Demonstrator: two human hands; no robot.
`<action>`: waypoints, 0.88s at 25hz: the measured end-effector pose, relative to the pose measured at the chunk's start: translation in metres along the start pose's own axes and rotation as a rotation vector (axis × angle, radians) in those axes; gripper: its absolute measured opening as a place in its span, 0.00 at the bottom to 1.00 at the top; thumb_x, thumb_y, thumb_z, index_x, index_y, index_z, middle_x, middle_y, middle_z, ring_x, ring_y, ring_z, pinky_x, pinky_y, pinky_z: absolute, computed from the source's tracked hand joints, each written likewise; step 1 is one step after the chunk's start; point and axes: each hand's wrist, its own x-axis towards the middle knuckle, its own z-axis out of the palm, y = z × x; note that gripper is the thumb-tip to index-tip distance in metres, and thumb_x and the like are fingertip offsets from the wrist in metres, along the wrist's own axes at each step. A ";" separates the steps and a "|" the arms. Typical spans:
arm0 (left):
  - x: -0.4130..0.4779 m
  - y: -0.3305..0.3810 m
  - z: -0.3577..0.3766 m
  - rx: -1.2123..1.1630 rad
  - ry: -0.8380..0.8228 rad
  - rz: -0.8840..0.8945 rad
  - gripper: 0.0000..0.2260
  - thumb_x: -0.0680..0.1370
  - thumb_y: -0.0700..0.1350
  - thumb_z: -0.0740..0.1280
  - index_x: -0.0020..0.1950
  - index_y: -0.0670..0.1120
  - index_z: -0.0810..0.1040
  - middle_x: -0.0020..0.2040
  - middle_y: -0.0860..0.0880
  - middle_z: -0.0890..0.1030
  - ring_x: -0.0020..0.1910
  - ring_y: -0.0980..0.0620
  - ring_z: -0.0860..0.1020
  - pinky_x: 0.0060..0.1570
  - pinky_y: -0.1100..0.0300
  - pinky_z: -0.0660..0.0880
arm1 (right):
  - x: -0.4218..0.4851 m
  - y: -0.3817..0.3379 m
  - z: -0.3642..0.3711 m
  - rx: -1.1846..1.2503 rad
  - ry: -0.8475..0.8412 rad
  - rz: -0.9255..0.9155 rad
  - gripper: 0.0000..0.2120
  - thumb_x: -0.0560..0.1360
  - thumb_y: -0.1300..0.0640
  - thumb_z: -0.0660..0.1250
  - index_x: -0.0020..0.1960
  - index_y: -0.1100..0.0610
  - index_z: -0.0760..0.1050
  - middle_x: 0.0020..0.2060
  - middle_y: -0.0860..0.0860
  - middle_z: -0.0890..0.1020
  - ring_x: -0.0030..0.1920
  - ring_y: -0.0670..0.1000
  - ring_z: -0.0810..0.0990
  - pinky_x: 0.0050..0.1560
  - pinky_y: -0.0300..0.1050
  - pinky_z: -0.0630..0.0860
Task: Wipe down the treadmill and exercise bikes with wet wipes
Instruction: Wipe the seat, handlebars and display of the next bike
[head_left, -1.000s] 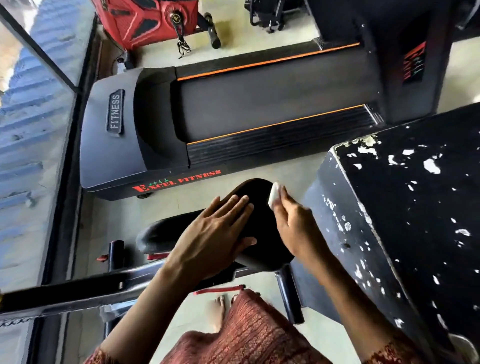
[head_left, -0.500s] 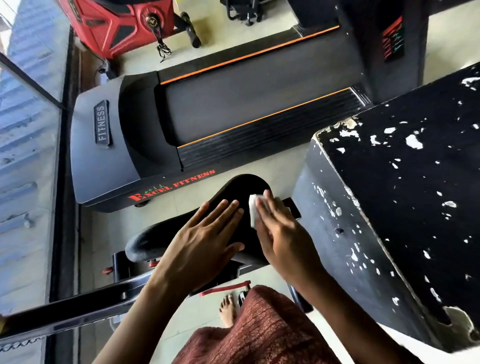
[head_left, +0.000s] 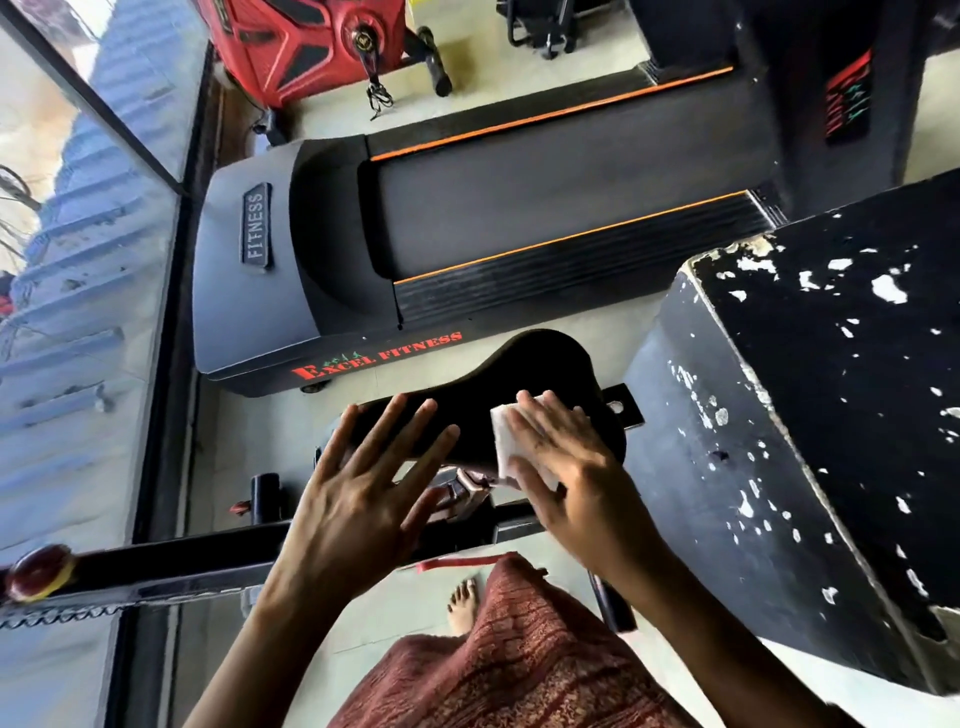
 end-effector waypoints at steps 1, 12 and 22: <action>-0.001 -0.001 0.001 -0.001 0.007 -0.002 0.21 0.79 0.51 0.61 0.70 0.46 0.73 0.71 0.43 0.70 0.72 0.44 0.64 0.68 0.41 0.63 | 0.002 0.004 -0.001 -0.016 0.029 0.060 0.23 0.81 0.47 0.54 0.71 0.57 0.68 0.71 0.50 0.68 0.74 0.50 0.61 0.74 0.47 0.56; -0.006 -0.004 0.007 -0.107 0.080 -0.026 0.21 0.77 0.49 0.67 0.67 0.42 0.75 0.69 0.41 0.72 0.70 0.42 0.69 0.64 0.39 0.68 | -0.031 0.007 0.010 -0.197 0.190 -0.100 0.19 0.79 0.58 0.61 0.69 0.61 0.71 0.69 0.57 0.71 0.72 0.57 0.66 0.67 0.61 0.67; -0.002 -0.003 0.012 -0.170 0.097 0.028 0.23 0.78 0.50 0.62 0.69 0.38 0.73 0.70 0.40 0.70 0.72 0.44 0.65 0.73 0.45 0.58 | -0.065 0.044 0.029 -0.400 0.294 -0.303 0.16 0.81 0.65 0.58 0.68 0.61 0.69 0.68 0.55 0.71 0.72 0.58 0.65 0.69 0.59 0.66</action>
